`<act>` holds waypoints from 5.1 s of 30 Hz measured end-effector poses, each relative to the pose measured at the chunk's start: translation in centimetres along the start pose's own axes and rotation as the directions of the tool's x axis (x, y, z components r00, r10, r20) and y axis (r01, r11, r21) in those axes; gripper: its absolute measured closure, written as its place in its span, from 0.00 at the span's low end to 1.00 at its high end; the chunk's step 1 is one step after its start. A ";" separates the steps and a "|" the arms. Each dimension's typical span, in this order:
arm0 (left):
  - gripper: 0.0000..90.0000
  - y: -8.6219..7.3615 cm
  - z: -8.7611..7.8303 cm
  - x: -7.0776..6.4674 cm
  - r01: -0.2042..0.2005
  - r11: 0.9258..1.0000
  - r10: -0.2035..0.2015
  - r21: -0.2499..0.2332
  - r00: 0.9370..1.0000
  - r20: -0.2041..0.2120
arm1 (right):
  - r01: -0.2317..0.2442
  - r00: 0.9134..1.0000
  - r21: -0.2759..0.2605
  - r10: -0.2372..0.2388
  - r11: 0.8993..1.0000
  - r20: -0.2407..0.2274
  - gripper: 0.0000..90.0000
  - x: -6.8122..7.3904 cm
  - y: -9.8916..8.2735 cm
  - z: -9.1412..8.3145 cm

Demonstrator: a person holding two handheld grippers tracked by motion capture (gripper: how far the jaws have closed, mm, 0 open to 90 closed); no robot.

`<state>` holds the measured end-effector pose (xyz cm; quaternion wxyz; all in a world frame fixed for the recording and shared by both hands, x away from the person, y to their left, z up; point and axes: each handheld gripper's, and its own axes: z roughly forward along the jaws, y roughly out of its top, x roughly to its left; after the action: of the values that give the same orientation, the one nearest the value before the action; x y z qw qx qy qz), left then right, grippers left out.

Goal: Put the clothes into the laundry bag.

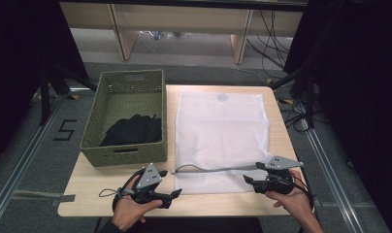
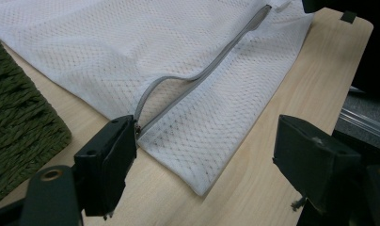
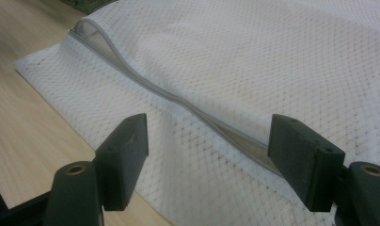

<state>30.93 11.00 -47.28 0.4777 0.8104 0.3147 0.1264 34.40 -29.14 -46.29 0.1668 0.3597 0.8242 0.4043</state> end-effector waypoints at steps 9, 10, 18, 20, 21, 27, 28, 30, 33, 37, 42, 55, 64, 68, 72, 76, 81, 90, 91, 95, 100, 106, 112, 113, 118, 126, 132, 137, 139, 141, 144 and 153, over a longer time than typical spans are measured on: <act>0.24 0.1 -0.1 0.1 -0.011 1.000 0.011 0.006 1.000 -0.007 | 0.004 1.000 0.003 -0.004 1.000 0.014 0.34 0.1 0.0 0.0; 0.24 0.1 0.0 0.1 -0.008 1.000 0.008 0.004 1.000 -0.005 | 0.000 1.000 0.000 0.000 1.000 0.007 0.34 0.1 0.0 0.1; 0.24 0.1 0.2 0.2 -0.015 1.000 0.015 0.005 1.000 -0.005 | 0.023 1.000 0.025 -0.023 0.999 0.021 0.34 -0.1 0.6 0.8; 0.24 0.1 0.3 0.3 -0.018 1.000 0.018 0.012 1.000 -0.007 | 0.027 0.999 0.038 -0.027 0.999 0.019 0.35 -0.2 0.9 1.5; 0.24 0.1 0.3 0.3 -0.023 1.000 0.023 0.018 1.000 -0.002 | 0.057 0.998 0.036 -0.058 0.998 0.018 0.35 -0.4 1.1 1.9; 0.24 0.1 0.3 0.3 -0.025 0.999 0.025 0.024 1.000 -0.015 | 0.100 0.995 0.050 -0.101 0.994 0.008 0.36 -0.7 2.3 3.8; 0.24 0.1 0.3 0.3 -0.022 0.999 0.022 0.027 1.000 -0.019 | 0.117 0.993 0.053 -0.118 0.992 0.003 0.38 -0.8 2.8 4.8; 0.24 0.1 0.4 0.4 -0.030 0.999 0.030 0.031 0.999 -0.019 | 0.141 0.990 0.053 -0.141 0.989 0.000 0.38 -0.8 3.0 5.2; 0.24 0.1 0.4 0.4 -0.027 0.999 0.027 0.025 1.000 -0.011 | 0.167 0.985 0.077 -0.169 0.983 0.019 0.38 -0.8 3.8 6.6; 0.24 0.1 0.4 0.4 -0.031 0.999 0.031 0.028 0.999 -0.007 | 0.233 0.972 0.126 -0.234 0.964 -0.006 0.38 -0.5 4.6 9.0; 0.24 0.1 0.4 0.4 -0.055 0.998 0.055 0.043 0.998 0.007 | 0.289 0.957 0.144 -0.288 0.946 -0.030 0.38 0.6 4.6 10.1; 0.24 0.1 0.6 0.4 -0.057 0.997 0.058 0.043 0.998 0.001 | 0.299 0.952 0.186 -0.306 0.936 0.007 0.62 -1.3 4.3 11.1; 0.25 0.1 0.5 0.3 -0.063 0.997 0.063 0.044 0.998 -0.002 | 0.282 0.958 0.183 -0.265 0.942 -0.112 0.60 -1.0 4.2 11.3; 0.25 0.1 0.6 0.4 -0.060 0.997 0.061 0.047 0.998 -0.008 | 0.246 0.964 0.192 -0.219 0.950 -0.152 0.54 -0.9 4.3 11.2; 0.25 0.1 0.6 0.4 -0.065 0.997 0.065 0.050 0.998 0.010 | 0.244 0.967 0.219 -0.220 0.945 -0.129 0.51 -0.6 4.3 11.4; 0.25 0.1 0.6 0.4 -0.066 0.996 0.066 0.059 0.998 0.011 | 0.247 0.964 0.203 -0.219 0.948 -0.147 0.55 -1.0 4.2 11.6; 0.25 0.1 0.7 0.3 -0.049 0.998 0.049 0.033 0.999 0.000 | 0.168 0.980 0.201 -0.142 0.965 -0.141 0.74 -1.8 4.3 11.7; 0.25 0.2 0.5 0.4 -0.041 0.999 0.042 0.033 0.999 -0.007 | 0.203 0.978 0.207 -0.186 0.957 -0.096 0.96 -1.7 5.0 11.9; 0.25 0.2 0.5 0.4 -0.048 0.998 0.048 0.040 0.999 -0.010 | 0.203 0.978 0.207 -0.186 0.957 -0.096 0.96 -1.7 5.0 11.9; 0.25 0.4 0.2 0.6 -0.044 0.999 0.044 0.032 0.999 -0.007 | 0.205 0.978 0.216 -0.192 0.955 -0.083 0.99 -1.3 5.3 11.8; 0.26 0.5 0.0 0.9 -0.025 0.999 0.026 0.020 1.000 -0.009 | 0.237 0.970 0.218 -0.216 0.947 -0.113 0.95 -1.4 5.4 11.9; 0.25 0.4 0.1 0.8 -0.039 0.999 0.040 0.032 0.999 -0.007 | 0.220 0.974 0.255 -0.199 0.941 -0.105 0.80 -1.7 5.1 11.8; 0.25 0.4 0.0 0.8 -0.037 0.999 0.037 0.028 0.999 -0.005 | 0.197 0.977 0.241 -0.171 0.950 -0.126 0.70 -2.2 4.9 11.3; 0.25 0.4 0.0 0.8 -0.040 0.999 0.040 0.027 0.999 -0.005 | 0.203 0.976 0.248 -0.175 0.947 -0.131 0.70 -2.2 5.0 11.2; 0.25 0.4 0.1 0.7 -0.032 0.999 0.032 0.025 0.999 -0.004 | 0.225 0.972 0.267 -0.199 0.937 -0.124 0.65 -1.9 4.9 11.4; 0.25 0.4 0.2 0.6 -0.042 0.999 0.042 0.022 0.999 0.001 | 0.209 0.973 0.264 -0.175 0.942 -0.148 0.63 -2.1 4.9 11.6; 0.25 0.4 0.2 0.6 -0.037 0.999 0.037 0.032 0.999 -0.001 | 0.160 0.981 0.280 -0.121 0.946 -0.151 0.93 -2.8 5.0 11.4; 0.25 0.5 0.1 0.6 -0.038 0.999 0.038 0.029 0.999 0.003 | 0.205 0.977 0.281 -0.178 0.938 -0.118 0.99 -2.5 5.2 11.5; 0.26 0.5 0.1 0.7 -0.043 0.999 0.043 0.028 0.999 0.004 | 0.182 0.983 0.291 -0.163 0.939 -0.089 0.99 -2.3 5.4 11.4; 0.25 0.5 0.0 0.8 -0.055 0.998 0.055 0.031 0.998 0.008 | 0.176 0.984 0.267 -0.167 0.947 -0.056 0.99 -2.4 5.6 11.3; 0.26 0.6 -0.1 0.7 -0.043 0.999 0.043 0.022 0.999 0.002 | 0.169 0.986 0.249 -0.164 0.954 -0.041 0.99 -2.5 6.0 10.9; 0.25 2.4 -1.8 1.7 -0.012 1.000 0.011 -0.021 1.000 -0.018 | 0.193 0.981 0.188 -0.192 0.963 -0.020 0.99 -3.0 7.2 9.9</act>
<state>32.27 12.47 -44.46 0.4826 0.8059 0.3131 0.1398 45.36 -22.98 -46.79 0.1696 0.2918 0.8901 0.3064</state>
